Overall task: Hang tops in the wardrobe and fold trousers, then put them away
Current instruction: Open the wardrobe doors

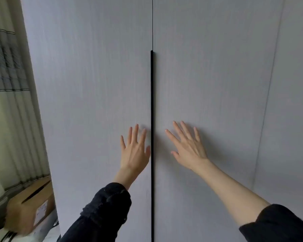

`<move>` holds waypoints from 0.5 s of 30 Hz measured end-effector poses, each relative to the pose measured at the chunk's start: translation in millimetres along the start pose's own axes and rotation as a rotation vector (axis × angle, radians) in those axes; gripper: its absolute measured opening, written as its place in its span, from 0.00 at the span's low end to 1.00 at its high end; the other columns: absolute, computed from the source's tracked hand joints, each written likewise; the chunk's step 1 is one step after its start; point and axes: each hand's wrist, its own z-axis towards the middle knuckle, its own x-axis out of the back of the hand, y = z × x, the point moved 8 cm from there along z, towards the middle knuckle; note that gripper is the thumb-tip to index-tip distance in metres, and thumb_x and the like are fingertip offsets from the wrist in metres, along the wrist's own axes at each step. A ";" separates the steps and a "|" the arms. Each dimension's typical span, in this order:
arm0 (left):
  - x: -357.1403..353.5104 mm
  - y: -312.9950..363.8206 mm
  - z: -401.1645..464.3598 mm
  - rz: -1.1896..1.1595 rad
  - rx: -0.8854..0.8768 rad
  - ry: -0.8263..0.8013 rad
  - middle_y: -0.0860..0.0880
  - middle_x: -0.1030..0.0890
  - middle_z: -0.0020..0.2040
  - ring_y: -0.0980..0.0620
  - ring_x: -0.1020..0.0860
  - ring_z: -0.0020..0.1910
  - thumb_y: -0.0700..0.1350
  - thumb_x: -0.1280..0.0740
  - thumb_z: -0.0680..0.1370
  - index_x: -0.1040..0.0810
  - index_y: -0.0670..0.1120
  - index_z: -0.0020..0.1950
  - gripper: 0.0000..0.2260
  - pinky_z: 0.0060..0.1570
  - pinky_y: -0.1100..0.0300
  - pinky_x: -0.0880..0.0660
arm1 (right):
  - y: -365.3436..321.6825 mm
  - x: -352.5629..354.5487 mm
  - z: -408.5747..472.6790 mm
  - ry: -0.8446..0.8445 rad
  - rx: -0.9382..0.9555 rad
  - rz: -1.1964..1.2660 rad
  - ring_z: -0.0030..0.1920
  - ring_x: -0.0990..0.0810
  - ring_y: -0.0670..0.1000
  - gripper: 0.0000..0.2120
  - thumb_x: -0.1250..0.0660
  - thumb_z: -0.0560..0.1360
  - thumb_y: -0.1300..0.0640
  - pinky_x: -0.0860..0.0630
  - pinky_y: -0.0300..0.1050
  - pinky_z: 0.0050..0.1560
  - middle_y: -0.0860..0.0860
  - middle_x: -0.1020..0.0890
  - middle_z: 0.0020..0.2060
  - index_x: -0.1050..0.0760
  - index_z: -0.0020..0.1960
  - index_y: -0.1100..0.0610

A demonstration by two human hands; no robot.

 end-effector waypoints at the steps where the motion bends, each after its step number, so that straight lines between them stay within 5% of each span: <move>1: -7.7 0.6 7.6 -0.004 -0.009 0.007 0.47 0.58 0.78 0.46 0.59 0.76 0.51 0.45 0.81 0.51 0.50 0.77 0.27 0.72 0.43 0.58 | 2.7 -6.1 6.3 0.003 -0.018 -0.024 0.76 0.65 0.55 0.38 0.40 0.77 0.43 0.59 0.63 0.72 0.51 0.63 0.76 0.61 0.77 0.45; 4: -24.7 7.3 27.7 -0.046 -0.012 0.033 0.45 0.62 0.77 0.42 0.64 0.75 0.48 0.43 0.81 0.53 0.49 0.78 0.29 0.71 0.38 0.58 | 3.8 -18.3 18.8 0.079 -0.031 -0.075 0.76 0.60 0.58 0.44 0.33 0.71 0.41 0.56 0.68 0.70 0.53 0.58 0.77 0.56 0.77 0.46; 8: -30.0 15.9 39.9 -0.213 0.077 0.161 0.41 0.56 0.77 0.41 0.62 0.76 0.37 0.42 0.78 0.35 0.38 0.68 0.18 0.69 0.34 0.61 | 6.1 -17.8 21.0 0.320 -0.003 -0.144 0.72 0.37 0.61 0.50 0.22 0.55 0.38 0.39 0.73 0.64 0.55 0.35 0.73 0.36 0.73 0.49; 15: -18.3 19.3 40.4 -0.216 0.157 0.146 0.44 0.53 0.77 0.45 0.61 0.76 0.36 0.42 0.77 0.31 0.38 0.62 0.13 0.69 0.35 0.55 | 11.8 -25.0 22.4 0.242 0.028 -0.066 0.74 0.41 0.58 0.49 0.22 0.58 0.42 0.45 0.71 0.67 0.53 0.39 0.74 0.39 0.74 0.48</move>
